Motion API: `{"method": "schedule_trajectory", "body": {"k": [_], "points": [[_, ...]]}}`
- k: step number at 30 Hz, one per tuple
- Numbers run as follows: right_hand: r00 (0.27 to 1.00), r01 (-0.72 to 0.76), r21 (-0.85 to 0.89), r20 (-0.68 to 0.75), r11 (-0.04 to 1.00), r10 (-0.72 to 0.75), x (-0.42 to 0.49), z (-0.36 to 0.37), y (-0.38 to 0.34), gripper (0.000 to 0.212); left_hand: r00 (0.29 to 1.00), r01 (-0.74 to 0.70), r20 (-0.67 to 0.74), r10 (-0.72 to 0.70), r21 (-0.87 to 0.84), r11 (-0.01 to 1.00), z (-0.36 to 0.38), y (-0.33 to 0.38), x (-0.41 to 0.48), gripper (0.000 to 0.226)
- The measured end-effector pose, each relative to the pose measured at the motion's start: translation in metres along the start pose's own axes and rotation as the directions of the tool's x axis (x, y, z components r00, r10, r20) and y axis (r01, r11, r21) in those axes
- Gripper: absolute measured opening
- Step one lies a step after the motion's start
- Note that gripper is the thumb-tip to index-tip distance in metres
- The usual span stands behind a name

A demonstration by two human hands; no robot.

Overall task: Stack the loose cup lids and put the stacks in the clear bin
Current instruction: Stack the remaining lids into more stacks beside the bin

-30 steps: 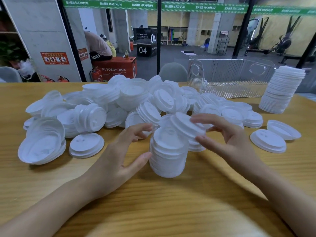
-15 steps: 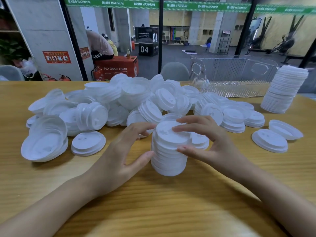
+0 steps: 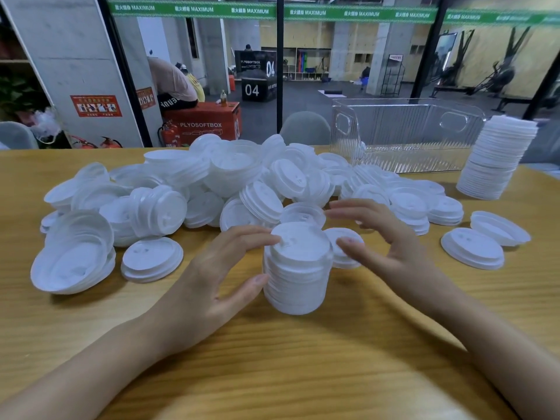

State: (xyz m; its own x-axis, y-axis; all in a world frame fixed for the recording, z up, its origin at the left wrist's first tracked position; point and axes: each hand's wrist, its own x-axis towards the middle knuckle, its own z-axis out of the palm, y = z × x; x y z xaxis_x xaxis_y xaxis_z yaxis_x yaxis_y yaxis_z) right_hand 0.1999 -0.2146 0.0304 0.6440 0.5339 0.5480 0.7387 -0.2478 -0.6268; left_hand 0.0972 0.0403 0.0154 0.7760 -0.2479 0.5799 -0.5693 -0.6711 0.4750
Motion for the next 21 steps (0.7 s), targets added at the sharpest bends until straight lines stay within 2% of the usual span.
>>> {"method": "schedule_trajectory", "body": {"k": [3, 6, 10, 13, 17, 21], "points": [[0.995, -0.098, -0.173, -0.036, 0.980, 0.094, 0.000, -0.014, 0.017, 0.043, 1.000, 0.000, -0.002, 0.000, -0.003, 1.000, 0.001, 0.000, -0.001, 0.044], [0.968, -0.187, -0.393, 0.080, 0.900, 0.237, -0.002, -0.020, 0.030, 0.058, 1.000, 0.000, -0.007, 0.000, -0.009, 1.000, 0.001, 0.001, -0.001, 0.046], [0.927, -0.168, -0.509, 0.211, 0.844, 0.311, -0.001, -0.015, 0.035, 0.064, 1.000, -0.007, -0.012, 0.007, -0.005, 1.000, 0.001, 0.001, -0.001, 0.047], [0.918, -0.155, -0.528, 0.234, 0.835, 0.319, -0.001, -0.015, 0.038, 0.058, 1.000, -0.006, -0.011, 0.006, -0.007, 1.000, 0.001, 0.001, -0.001, 0.047], [0.933, -0.195, -0.509, 0.169, 0.838, 0.319, 0.000, -0.015, 0.039, 0.048, 1.000, -0.002, -0.005, 0.002, -0.004, 1.000, 0.000, 0.001, -0.001, 0.047], [0.953, -0.282, -0.260, 0.030, 0.924, 0.300, -0.002, -0.015, 0.034, 0.042, 1.000, 0.009, -0.002, -0.009, -0.005, 1.000, 0.000, 0.001, -0.002, 0.048]]}}
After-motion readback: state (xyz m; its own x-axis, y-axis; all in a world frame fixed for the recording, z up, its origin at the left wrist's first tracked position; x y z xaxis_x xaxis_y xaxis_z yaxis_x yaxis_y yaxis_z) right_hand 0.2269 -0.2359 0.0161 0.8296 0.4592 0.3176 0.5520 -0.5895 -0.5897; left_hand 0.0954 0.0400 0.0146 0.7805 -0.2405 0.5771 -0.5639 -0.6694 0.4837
